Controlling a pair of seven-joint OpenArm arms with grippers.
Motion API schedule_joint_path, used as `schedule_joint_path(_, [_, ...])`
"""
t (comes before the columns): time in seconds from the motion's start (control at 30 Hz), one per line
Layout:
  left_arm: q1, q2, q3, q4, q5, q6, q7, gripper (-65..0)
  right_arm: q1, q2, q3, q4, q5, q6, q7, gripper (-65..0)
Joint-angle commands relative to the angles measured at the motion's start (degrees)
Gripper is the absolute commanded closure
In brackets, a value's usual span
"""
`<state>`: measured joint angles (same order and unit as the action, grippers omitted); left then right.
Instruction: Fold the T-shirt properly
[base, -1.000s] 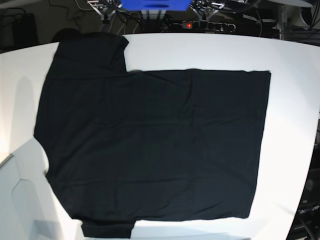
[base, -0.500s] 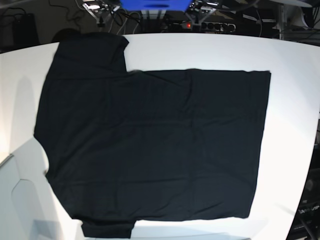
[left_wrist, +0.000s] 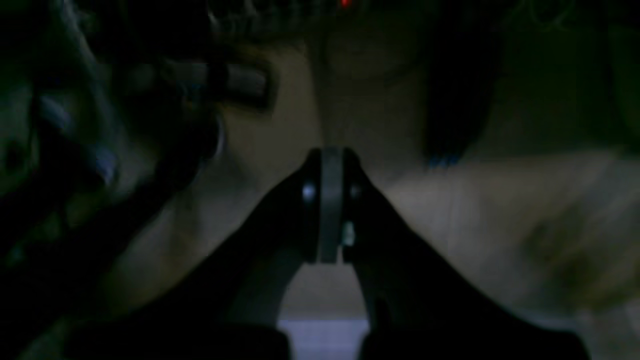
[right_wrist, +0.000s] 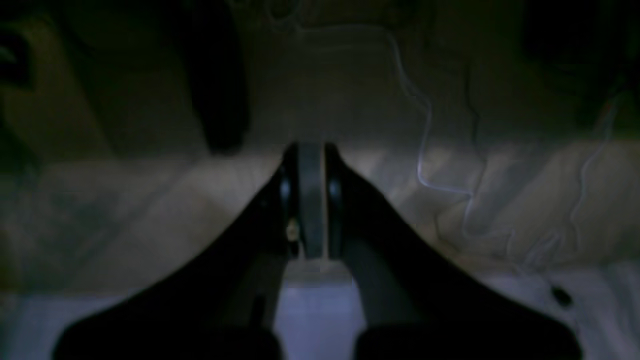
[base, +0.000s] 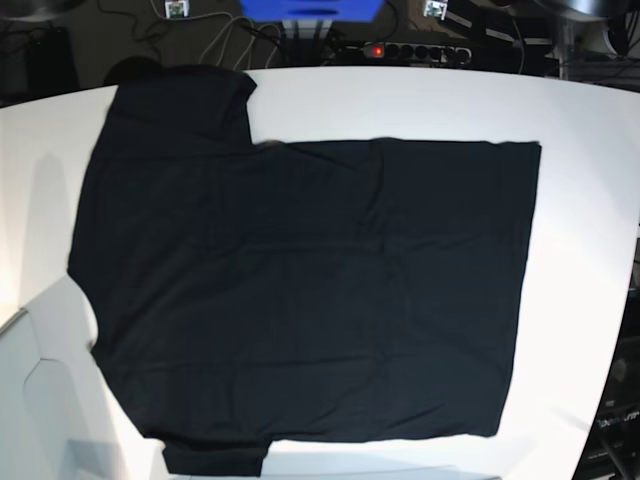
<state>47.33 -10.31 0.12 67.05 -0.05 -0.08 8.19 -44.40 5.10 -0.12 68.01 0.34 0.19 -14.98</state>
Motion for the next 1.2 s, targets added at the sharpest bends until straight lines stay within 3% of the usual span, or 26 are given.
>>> schedule_joint_path(0.0, [4.76,-0.99,-0.08,4.73,0.01,-0.14,-0.05,0.0,-2.94,0.65,0.25,3.77,-0.03,0.12,0.17,0.0])
schedule_joint_path(0.17, [14.87,-3.28,-0.16,22.93,-0.08,-0.14,1.53,0.0,-10.32,0.57,2.45,18.45,-0.03,0.12,-3.61,0.0])
schedule_joint_path(0.4, [23.31,-3.63,-1.83,38.14,-0.08,-0.14,2.94,0.0,-19.55,0.39,8.60,39.99,0.06,0.12,-9.24,0.0])
schedule_joint_path(0.6, [21.55,-3.28,-6.49,45.17,-0.69,-0.14,2.94,0.0,-19.29,0.57,12.74,48.61,0.06,0.12,-8.71,0.0])
schedule_joint_path(0.77, [16.54,-3.28,-11.42,45.96,-7.81,-0.14,3.29,-0.7,-13.84,0.57,13.53,48.87,0.06,0.21,-9.24,0.0])
schedule_joint_path(0.83, [14.60,-3.28,-13.26,46.49,-10.19,-0.14,5.84,-4.7,-11.38,0.57,13.53,48.87,0.06,0.21,-9.24,0.0])
schedule_joint_path(0.93, [10.47,-3.19,-16.52,47.02,-14.85,-0.23,11.29,-17.9,-7.33,0.30,13.61,48.87,0.06,0.30,-10.38,-0.7])
schedule_joint_path(1.07, [6.51,-3.19,-21.53,47.02,-22.14,-0.23,15.16,-37.4,-2.23,-0.22,13.53,48.87,0.06,0.30,-14.69,-13.8])
schedule_joint_path(1.17, [4.14,-3.19,-25.48,47.02,-26.54,-0.23,15.42,-45.0,0.31,-0.84,13.61,48.87,0.06,0.30,-16.36,-25.4])
